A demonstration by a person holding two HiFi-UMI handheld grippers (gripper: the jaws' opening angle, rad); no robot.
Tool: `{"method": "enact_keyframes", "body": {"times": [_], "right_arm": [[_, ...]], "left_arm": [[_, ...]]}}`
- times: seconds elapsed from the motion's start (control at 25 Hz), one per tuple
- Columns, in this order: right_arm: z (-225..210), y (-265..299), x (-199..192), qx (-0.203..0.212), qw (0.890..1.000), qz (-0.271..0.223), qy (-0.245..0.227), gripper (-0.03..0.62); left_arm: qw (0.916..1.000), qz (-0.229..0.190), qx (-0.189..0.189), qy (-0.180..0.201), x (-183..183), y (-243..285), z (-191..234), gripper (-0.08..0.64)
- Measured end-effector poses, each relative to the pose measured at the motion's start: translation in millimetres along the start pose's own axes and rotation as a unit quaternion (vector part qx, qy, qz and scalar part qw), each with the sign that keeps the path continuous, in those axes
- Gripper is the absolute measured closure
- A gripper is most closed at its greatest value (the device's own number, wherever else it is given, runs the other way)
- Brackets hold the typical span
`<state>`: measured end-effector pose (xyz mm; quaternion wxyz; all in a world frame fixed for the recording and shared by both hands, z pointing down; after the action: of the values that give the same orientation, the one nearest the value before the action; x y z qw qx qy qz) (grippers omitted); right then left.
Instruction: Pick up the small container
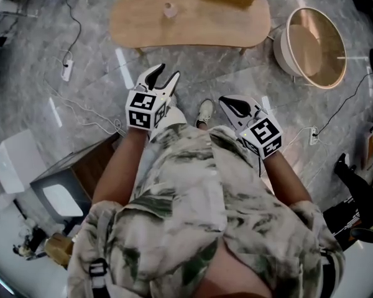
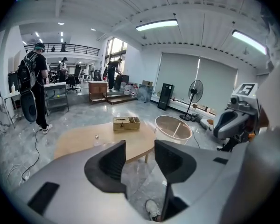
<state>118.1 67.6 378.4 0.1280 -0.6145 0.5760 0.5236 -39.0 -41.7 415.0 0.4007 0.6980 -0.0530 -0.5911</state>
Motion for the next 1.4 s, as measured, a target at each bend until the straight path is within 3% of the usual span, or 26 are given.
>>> {"method": "enact_keyframes", "body": {"times": [0.36, 0.72, 1.0, 1.4], "right_arm": [[-49.5, 12.0, 9.2, -0.031, 0.999, -0.018, 0.041, 0.569], [-127.2, 51.4, 27.8, -0.074, 0.994, 0.010, 0.081, 0.569], [-179.9, 95.2, 20.6, -0.073, 0.988, 0.043, 0.127, 0.569], [-249.6, 150.1, 8.1, -0.067, 0.981, 0.082, 0.165, 0.569]], "left_arm": [[0.9990, -0.002, 0.014, -0.042, 9.1, 85.7, 39.5, 0.353], [0.9988, 0.028, 0.030, -0.028, 13.6, 216.0, 108.8, 0.383], [0.9980, 0.046, 0.043, -0.010, 2.1, 320.4, 157.5, 0.383], [0.9952, 0.056, 0.079, -0.015, -20.2, 455.5, 211.4, 0.369]]}}
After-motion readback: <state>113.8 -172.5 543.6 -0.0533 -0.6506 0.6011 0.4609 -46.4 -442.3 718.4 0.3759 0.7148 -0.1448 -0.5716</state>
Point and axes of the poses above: the fingertips, and each gripper's own axes: y forward along the fingers, z to its left, x out of its top, the point moved 3 cm from there along -y, backward along the fingers, and after that the axes turned 15 degrees about x, right-handed, at the moved point
